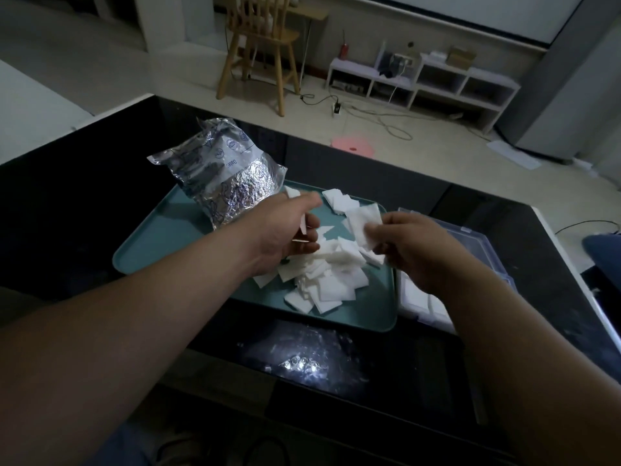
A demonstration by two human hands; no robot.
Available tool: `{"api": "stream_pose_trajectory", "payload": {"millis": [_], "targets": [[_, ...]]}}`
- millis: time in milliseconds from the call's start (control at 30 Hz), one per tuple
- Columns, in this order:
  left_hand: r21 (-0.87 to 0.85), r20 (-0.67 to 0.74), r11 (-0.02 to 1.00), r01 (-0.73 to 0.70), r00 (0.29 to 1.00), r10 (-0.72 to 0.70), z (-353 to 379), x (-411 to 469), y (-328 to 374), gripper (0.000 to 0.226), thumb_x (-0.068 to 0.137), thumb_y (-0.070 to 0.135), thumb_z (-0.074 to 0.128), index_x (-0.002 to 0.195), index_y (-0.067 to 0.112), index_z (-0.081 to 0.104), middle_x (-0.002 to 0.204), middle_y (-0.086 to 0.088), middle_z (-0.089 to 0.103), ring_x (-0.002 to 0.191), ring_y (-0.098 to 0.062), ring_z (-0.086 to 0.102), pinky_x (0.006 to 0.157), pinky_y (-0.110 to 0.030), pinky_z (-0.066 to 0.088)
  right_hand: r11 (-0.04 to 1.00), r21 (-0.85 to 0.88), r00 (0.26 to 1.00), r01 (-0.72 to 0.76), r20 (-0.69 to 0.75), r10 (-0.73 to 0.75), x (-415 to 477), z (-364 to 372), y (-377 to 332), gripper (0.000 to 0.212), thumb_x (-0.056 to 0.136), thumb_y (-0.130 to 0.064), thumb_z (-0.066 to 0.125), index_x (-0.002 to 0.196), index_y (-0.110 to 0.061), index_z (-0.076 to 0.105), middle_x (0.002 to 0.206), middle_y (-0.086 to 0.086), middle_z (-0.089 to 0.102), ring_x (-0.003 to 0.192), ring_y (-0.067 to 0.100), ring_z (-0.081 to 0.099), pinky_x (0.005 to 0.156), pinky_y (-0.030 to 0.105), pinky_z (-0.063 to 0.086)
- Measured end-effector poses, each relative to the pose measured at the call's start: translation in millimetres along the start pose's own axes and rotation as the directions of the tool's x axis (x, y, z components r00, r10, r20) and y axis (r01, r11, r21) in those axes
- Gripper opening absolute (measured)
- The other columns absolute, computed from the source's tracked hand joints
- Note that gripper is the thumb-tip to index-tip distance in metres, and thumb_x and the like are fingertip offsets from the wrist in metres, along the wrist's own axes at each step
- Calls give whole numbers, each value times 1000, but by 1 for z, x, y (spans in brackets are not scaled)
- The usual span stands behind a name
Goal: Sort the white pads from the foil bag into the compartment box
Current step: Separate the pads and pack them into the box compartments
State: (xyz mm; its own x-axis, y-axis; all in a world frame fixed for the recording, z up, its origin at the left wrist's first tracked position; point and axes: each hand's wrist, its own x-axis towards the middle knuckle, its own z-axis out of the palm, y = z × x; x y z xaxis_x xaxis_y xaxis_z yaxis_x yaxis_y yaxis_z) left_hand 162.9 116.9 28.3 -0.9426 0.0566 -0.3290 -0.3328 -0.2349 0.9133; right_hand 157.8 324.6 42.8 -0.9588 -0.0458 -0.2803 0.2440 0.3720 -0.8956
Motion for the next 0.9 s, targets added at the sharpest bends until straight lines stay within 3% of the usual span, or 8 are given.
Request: {"api": "stream_pose_trajectory", "payload": {"millis": [133, 267, 367, 433, 500, 567, 700, 900], "targets": [[-20, 227, 998, 52, 973, -46, 13, -8, -3, 42, 96, 47, 65, 120, 13, 65, 89, -4, 60, 64, -11, 52, 56, -24, 45, 960, 275, 985, -51, 174, 2, -4, 17, -5, 8, 96, -16, 72, 92, -14, 65, 73, 0, 65, 62, 10, 52, 63, 28, 36], [-15, 144, 1000, 16, 989, -14, 21, -9, -6, 29, 102, 19, 49, 120, 9, 69, 90, -6, 64, 73, -15, 57, 59, -25, 44, 999, -1, 992, 38, 119, -37, -5, 30, -9, 8, 90, -26, 79, 89, -19, 75, 86, -3, 73, 81, 15, 55, 74, 34, 41], [-126, 29, 992, 13, 1000, -9, 14, -5, -2, 28, 105, 11, 42, 119, 5, 66, 89, -10, 74, 78, -20, 67, 65, -29, 56, 955, -230, 981, 188, 7, -192, 4, 12, -6, 17, 92, -23, 77, 109, -19, 73, 103, -4, 73, 94, 14, 65, 82, 32, 52], [-202, 2, 979, 30, 1000, -31, 7, -4, 1, 26, 106, 13, 43, 124, 10, 62, 86, -12, 72, 71, -22, 69, 62, -32, 61, 789, -555, 959, 263, 58, -278, 10, 0, 5, 34, 91, -20, 77, 123, -24, 67, 116, -9, 69, 105, 13, 66, 92, 33, 55], [-227, 3, 972, 64, 998, -65, 3, -2, 1, 27, 104, 15, 47, 127, 20, 60, 82, -8, 63, 66, -23, 64, 56, -32, 58, 607, -747, 961, 271, 177, -211, 13, 1, 16, 53, 88, -21, 79, 136, -32, 61, 133, -8, 64, 118, 15, 61, 99, 36, 53], [-190, 22, 978, 89, 996, -86, 4, -1, 0, 28, 102, 16, 50, 125, 26, 60, 81, -6, 56, 66, -22, 58, 52, -30, 55, 494, -817, 955, 296, 244, -168, 16, 8, 27, 60, 88, -23, 78, 143, -37, 57, 142, -5, 61, 123, 20, 58, 104, 43, 51], [-127, 32, 988, 92, 996, -89, 8, -3, -2, 27, 100, 16, 50, 123, 27, 61, 85, -6, 57, 70, -22, 58, 52, -28, 54, 424, -848, 938, 317, 213, -275, 21, 9, 28, 35, 100, -26, 61, 132, -37, 69, 129, -1, 70, 111, 24, 63, 95, 40, 54], [-28, 17, 998, 59, 998, -59, 7, -2, -7, 33, 102, 15, 48, 126, 34, 60, 97, -9, 59, 68, -20, 61, 55, -30, 56, 465, -831, 936, 306, 174, -306, 16, -5, 24, 24, 103, -24, 58, 119, -28, 77, 106, -2, 75, 98, 22, 66, 86, 37, 53]]}}
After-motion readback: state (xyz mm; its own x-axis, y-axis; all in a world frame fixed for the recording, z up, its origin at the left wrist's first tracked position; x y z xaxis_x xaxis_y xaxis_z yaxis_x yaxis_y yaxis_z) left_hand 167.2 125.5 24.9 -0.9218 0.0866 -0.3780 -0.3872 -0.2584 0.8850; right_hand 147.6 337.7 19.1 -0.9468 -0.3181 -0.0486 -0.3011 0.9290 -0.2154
